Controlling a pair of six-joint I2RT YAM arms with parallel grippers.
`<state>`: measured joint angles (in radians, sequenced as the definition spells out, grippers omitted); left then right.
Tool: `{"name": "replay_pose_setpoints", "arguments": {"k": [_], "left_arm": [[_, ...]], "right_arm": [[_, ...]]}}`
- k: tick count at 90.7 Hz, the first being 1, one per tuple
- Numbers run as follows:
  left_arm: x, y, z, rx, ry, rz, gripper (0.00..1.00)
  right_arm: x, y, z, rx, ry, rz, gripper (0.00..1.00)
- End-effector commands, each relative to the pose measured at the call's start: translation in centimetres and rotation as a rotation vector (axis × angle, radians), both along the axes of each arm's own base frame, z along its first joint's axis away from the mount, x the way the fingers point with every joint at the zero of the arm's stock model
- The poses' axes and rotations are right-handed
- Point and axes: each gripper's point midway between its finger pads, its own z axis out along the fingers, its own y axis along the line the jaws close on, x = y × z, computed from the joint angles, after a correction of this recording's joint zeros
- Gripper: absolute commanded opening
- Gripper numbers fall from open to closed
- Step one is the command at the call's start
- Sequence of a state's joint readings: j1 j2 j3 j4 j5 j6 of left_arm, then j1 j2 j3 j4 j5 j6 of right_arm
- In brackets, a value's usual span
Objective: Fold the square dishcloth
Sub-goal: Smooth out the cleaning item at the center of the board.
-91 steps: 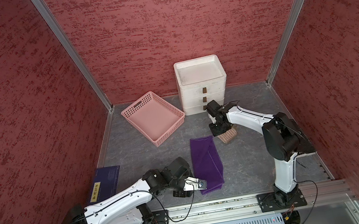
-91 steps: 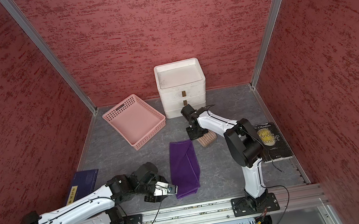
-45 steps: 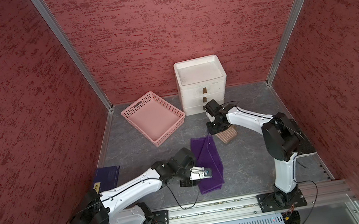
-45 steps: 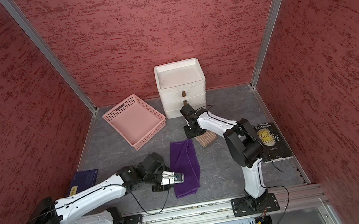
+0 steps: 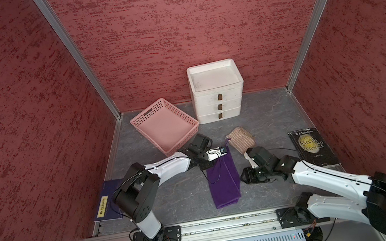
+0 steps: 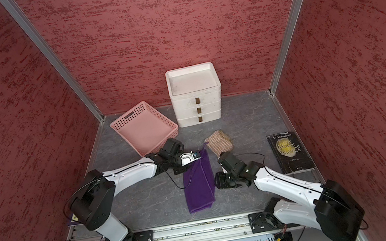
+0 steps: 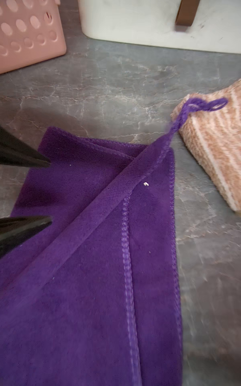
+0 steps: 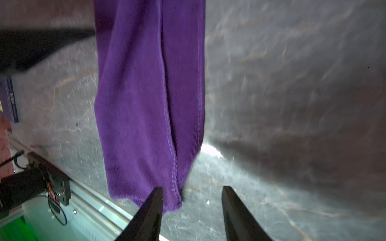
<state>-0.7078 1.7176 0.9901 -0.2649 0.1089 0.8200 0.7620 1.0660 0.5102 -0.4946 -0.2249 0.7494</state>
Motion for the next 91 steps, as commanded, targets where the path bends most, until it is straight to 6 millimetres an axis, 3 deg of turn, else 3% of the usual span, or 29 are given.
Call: {"name": "replay_pose_setpoints", "arguments": {"k": [1,23,41,55,72,84,91], "left_arm": [[1.7,-0.3,0.2,0.022,-0.069,0.011,0.40],[2.5,0.2,-1.6,0.079,-0.090,0.013,0.38],[2.5,0.8,-2.3,0.097,-0.093,0.008,0.37],[3.2,1.4,-3.0,0.137,-0.137,-0.005,0.36],[5.0,2.7,-4.7,0.225,-0.223,-0.007,0.34],[4.9,2.8,-5.5,0.239,-0.221,-0.009,0.34],[4.6,2.7,-5.2,0.223,-0.201,-0.001,0.34]], "right_arm": [[-0.7,2.3,1.0,0.143,0.025,-0.052,0.51],[-1.3,4.7,-1.5,0.161,0.079,-0.011,0.50],[-1.0,6.1,-3.0,0.174,0.113,0.003,0.42],[-1.2,5.9,-2.6,0.198,0.110,-0.016,0.28],[-2.0,4.8,-1.5,0.189,0.088,-0.026,0.23],[-2.4,4.4,-1.4,0.185,0.082,-0.029,0.05],[-2.4,4.5,-1.3,0.188,0.077,-0.027,0.03]]}}
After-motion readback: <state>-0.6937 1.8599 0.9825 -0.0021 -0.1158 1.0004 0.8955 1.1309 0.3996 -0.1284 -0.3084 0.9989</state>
